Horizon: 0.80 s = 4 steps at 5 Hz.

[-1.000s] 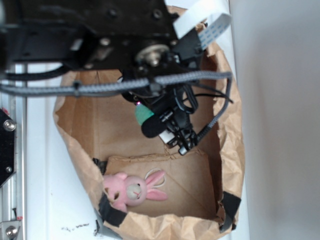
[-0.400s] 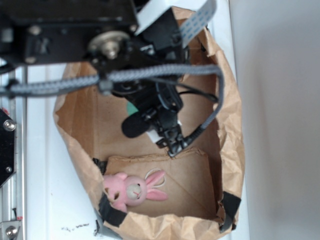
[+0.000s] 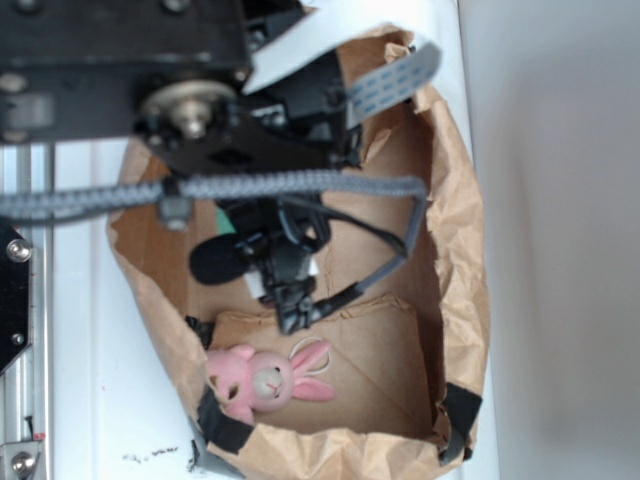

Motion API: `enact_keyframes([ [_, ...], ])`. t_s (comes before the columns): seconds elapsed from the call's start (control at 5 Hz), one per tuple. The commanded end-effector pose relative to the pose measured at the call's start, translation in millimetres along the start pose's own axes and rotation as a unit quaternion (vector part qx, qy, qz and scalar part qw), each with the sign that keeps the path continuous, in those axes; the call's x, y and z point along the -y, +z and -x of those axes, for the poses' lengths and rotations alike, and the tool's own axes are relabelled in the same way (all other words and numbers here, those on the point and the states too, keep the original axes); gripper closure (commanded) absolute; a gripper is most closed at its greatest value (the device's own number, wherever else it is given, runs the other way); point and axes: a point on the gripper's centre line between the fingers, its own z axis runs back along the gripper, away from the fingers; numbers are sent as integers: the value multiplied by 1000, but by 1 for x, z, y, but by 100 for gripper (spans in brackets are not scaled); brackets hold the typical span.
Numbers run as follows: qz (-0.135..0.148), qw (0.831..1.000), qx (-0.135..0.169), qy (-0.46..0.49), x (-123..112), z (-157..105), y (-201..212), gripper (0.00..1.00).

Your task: Grab the green ball.

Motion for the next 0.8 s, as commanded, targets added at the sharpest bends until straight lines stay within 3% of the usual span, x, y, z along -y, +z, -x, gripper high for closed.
enact_keyframes([
  [0.0, 7, 999, 14, -34, 9, -14, 38, 100],
  [0.6, 12, 999, 31, 5, 20, -19, 21, 100],
])
